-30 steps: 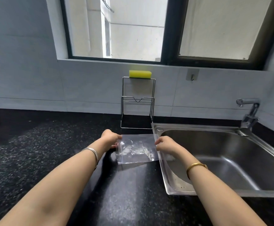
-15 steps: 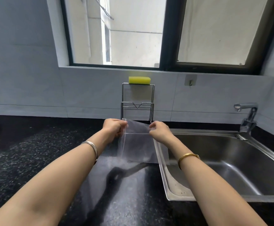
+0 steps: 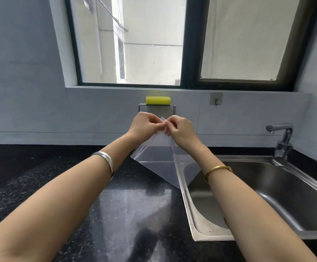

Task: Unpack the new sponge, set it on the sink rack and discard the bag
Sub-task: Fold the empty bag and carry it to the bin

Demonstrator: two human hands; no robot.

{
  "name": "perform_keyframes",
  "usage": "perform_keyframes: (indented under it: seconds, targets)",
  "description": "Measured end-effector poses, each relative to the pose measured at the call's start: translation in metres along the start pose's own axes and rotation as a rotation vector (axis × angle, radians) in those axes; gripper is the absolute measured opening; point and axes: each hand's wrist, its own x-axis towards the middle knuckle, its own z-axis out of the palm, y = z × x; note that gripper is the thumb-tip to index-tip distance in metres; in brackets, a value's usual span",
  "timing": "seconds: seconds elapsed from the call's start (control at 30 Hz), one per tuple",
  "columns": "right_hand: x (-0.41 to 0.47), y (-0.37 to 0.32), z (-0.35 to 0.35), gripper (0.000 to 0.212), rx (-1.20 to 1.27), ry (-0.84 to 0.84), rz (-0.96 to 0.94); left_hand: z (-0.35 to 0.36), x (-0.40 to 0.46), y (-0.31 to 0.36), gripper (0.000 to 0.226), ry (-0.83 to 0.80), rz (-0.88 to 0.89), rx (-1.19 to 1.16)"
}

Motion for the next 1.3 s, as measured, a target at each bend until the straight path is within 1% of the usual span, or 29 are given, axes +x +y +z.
perform_keyframes:
  seconds: [0.1,0.2,0.3,0.4,0.5,0.63,0.8,0.9,1.03,1.07,1.2,1.3]
  targets:
    - [0.003,-0.003,0.0,0.022,0.0,0.065,-0.03,0.004,0.001,0.005,0.019,0.045,0.047,-0.03]
    - [0.005,-0.004,-0.002,0.019,0.011,0.158,-0.058,0.003,0.0,0.005,0.022,0.032,0.033,-0.102]
    - [0.004,-0.001,-0.006,0.018,0.046,0.199,-0.051,-0.001,-0.003,-0.001,0.019,0.015,0.098,-0.009]
    - [0.001,0.001,-0.007,0.017,0.101,0.165,-0.026,-0.002,-0.006,-0.005,0.016,0.101,0.22,0.144]
    - [0.0,-0.001,-0.007,0.01,0.172,0.114,-0.041,-0.001,-0.007,-0.004,0.014,0.133,0.262,0.155]
    - [0.0,-0.005,-0.008,0.01,0.195,0.107,-0.062,-0.005,-0.008,-0.005,0.016,0.106,0.279,0.132]
    - [-0.001,-0.008,-0.007,0.012,0.212,0.038,-0.087,-0.006,-0.01,-0.003,0.017,0.086,0.283,0.111]
    - [-0.001,-0.007,-0.007,0.013,0.202,0.024,-0.087,-0.006,-0.01,-0.003,0.018,0.071,0.276,0.107]
    - [-0.002,-0.007,-0.008,0.026,0.183,-0.004,-0.093,-0.006,-0.01,-0.004,0.02,0.054,0.258,0.114]
    - [-0.002,-0.007,-0.007,0.026,0.191,-0.012,-0.092,-0.006,-0.01,-0.004,0.02,0.052,0.26,0.117]
    - [-0.003,-0.005,-0.006,0.014,0.206,-0.005,-0.074,-0.005,-0.009,-0.004,0.021,0.035,0.257,0.125]
    - [-0.002,-0.003,-0.007,0.015,0.153,0.032,-0.078,-0.003,-0.009,-0.003,0.023,0.004,0.234,0.116]
